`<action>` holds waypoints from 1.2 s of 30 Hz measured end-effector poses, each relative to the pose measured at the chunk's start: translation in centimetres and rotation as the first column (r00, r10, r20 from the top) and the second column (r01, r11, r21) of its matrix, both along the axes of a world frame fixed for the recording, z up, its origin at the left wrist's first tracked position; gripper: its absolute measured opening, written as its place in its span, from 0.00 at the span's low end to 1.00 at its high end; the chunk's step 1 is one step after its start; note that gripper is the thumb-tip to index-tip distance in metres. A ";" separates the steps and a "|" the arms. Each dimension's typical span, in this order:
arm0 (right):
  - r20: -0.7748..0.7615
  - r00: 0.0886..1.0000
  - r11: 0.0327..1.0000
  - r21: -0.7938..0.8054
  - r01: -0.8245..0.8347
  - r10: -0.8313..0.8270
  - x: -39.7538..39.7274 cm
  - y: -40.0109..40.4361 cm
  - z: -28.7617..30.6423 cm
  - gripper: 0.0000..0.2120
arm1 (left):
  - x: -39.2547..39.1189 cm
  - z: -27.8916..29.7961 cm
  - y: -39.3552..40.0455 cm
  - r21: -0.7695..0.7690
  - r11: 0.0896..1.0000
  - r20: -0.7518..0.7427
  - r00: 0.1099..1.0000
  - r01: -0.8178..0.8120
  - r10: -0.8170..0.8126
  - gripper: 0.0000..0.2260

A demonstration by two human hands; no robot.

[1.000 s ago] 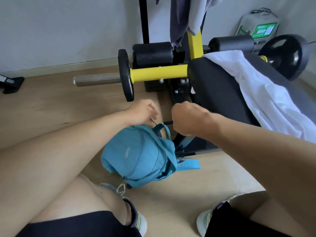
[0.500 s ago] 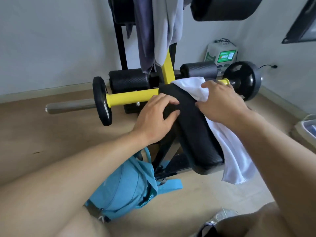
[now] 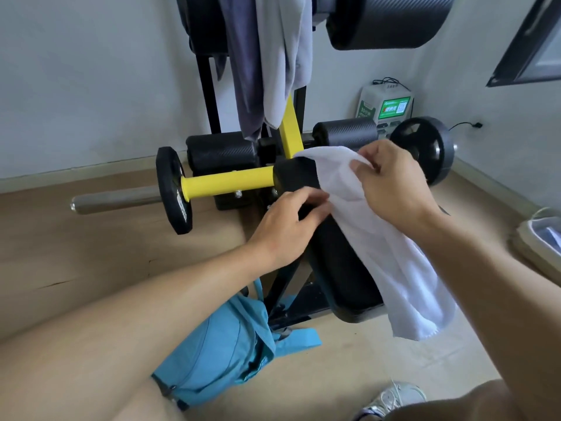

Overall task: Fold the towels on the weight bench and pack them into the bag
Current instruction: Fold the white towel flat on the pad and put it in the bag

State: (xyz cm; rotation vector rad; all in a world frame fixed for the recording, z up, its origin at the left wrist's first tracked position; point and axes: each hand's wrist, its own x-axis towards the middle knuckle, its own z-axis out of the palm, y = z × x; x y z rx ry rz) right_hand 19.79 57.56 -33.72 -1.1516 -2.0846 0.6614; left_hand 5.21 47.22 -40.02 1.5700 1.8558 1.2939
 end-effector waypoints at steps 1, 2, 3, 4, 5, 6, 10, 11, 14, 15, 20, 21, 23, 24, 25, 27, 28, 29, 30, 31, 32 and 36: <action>-0.096 0.994 0.997 -0.047 -0.060 0.056 -0.4 -0.6 0.3 0.03 | 0.0 0.5 0.0 -0.019 0.999 0.169 0.985 -0.039 0.041 0.11; -0.173 0.978 0.986 -0.091 -0.137 0.120 -0.7 -1.3 0.5 0.03 | 0.0 0.9 0.1 -0.040 0.996 0.329 0.941 -0.074 0.083 0.12; -0.227 0.957 0.969 -0.128 -0.212 0.180 -1.0 -1.8 0.5 0.03 | -0.1 1.3 0.1 -0.063 0.993 0.448 0.887 -0.095 0.113 0.14; -0.260 0.938 0.948 -0.160 -0.274 0.227 -1.1 -2.1 0.4 0.03 | -0.2 1.6 0.0 -0.081 0.992 0.531 0.839 -0.093 0.122 0.16; -0.272 0.926 0.931 -0.183 -0.317 0.261 -1.2 -2.3 0.2 0.04 | -0.2 1.8 -0.1 -0.092 0.993 0.590 0.799 -0.076 0.116 0.17; -0.260 0.921 0.917 -0.201 -0.345 0.289 -1.1 -2.4 0.1 0.05 | -0.2 1.9 -0.3 -0.100 0.994 0.634 0.766 -0.053 0.105 0.17; -0.157 0.872 0.804 -0.339 -0.488 0.463 -0.8 -2.2 -0.3 0.07 | -1.1 2.0 -0.9 -0.111 0.993 0.723 0.689 0.044 0.050 0.19; -0.147 0.849 0.765 -0.377 -0.522 0.507 -0.7 -2.1 -0.5 0.10 | -1.3 2.0 -1.0 -0.117 0.991 0.726 0.686 0.062 0.043 0.19; -0.153 0.840 0.747 -0.394 -0.535 0.521 -0.3 -2.0 -0.5 0.11 | -1.6 1.7 -1.0 -0.137 0.990 0.750 0.657 0.033 0.082 0.17; -0.167 0.861 0.772 -0.385 -0.505 0.480 -0.2 -1.9 -0.4 0.09 | -1.6 1.6 -0.9 -0.142 0.990 0.753 0.651 0.013 0.100 0.16; 0.052 0.970 0.945 -0.243 -0.218 0.237 1.2 0.0 -0.4 0.06 | -1.6 1.7 -0.7 -0.162 0.981 0.819 0.539 -0.108 0.195 0.11; 0.089 0.973 0.952 -0.245 -0.185 0.212 1.6 0.3 -0.5 0.06 | -1.7 1.8 -0.7 -0.161 0.979 0.843 0.498 -0.128 0.204 0.12; 0.137 0.970 0.952 -0.263 -0.159 0.200 2.3 0.6 -0.7 0.07 | -2.1 2.0 -0.9 -0.159 0.978 0.868 0.453 -0.133 0.203 0.15; 0.167 0.965 0.953 -0.262 -0.155 0.203 2.6 0.5 -0.7 0.08 | -2.3 2.1 -1.1 -0.162 0.978 0.872 0.444 -0.134 0.205 0.16; 0.195 0.959 0.953 -0.263 -0.151 0.206 2.7 0.4 -0.7 0.10 | -2.4 2.1 -1.3 -0.166 0.977 0.879 0.430 -0.133 0.207 0.18; 0.246 0.946 0.954 -0.262 -0.143 0.210 2.7 0.0 -0.5 0.14 | -2.8 2.0 -1.6 -0.163 0.980 0.892 0.409 -0.111 0.195 0.20; 0.272 0.937 0.955 -0.257 -0.149 0.220 2.5 -0.2 -0.3 0.15 | -3.0 2.0 -1.8 -0.150 0.985 0.894 0.412 -0.089 0.174 0.21; 0.294 0.927 0.953 -0.257 -0.160 0.234 2.2 -0.4 -0.1 0.16 | -3.1 2.1 -1.9 -0.133 0.989 0.893 0.425 -0.062 0.147 0.21; 0.308 0.916 0.947 -0.268 -0.176 0.257 1.8 -0.7 0.1 0.16 | -3.1 2.2 -2.0 -0.121 0.992 0.889 0.442 -0.031 0.122 0.22; 0.302 0.909 0.934 -0.296 -0.199 0.289 1.3 -1.1 0.2 0.18 | -3.1 2.4 -2.2 -0.117 0.993 0.881 0.462 0.008 0.100 0.22; 0.272 0.903 0.910 -0.343 -0.232 0.332 0.9 -1.6 0.4 0.21 | -3.2 2.6 -2.4 -0.122 0.991 0.873 0.482 0.054 0.081 0.23; 0.192 0.865 0.833 -0.425 -0.353 0.464 -0.1 -3.1 -0.1 0.27 | -3.8 2.1 -2.9 -0.159 0.978 0.861 0.504 0.138 0.069 0.23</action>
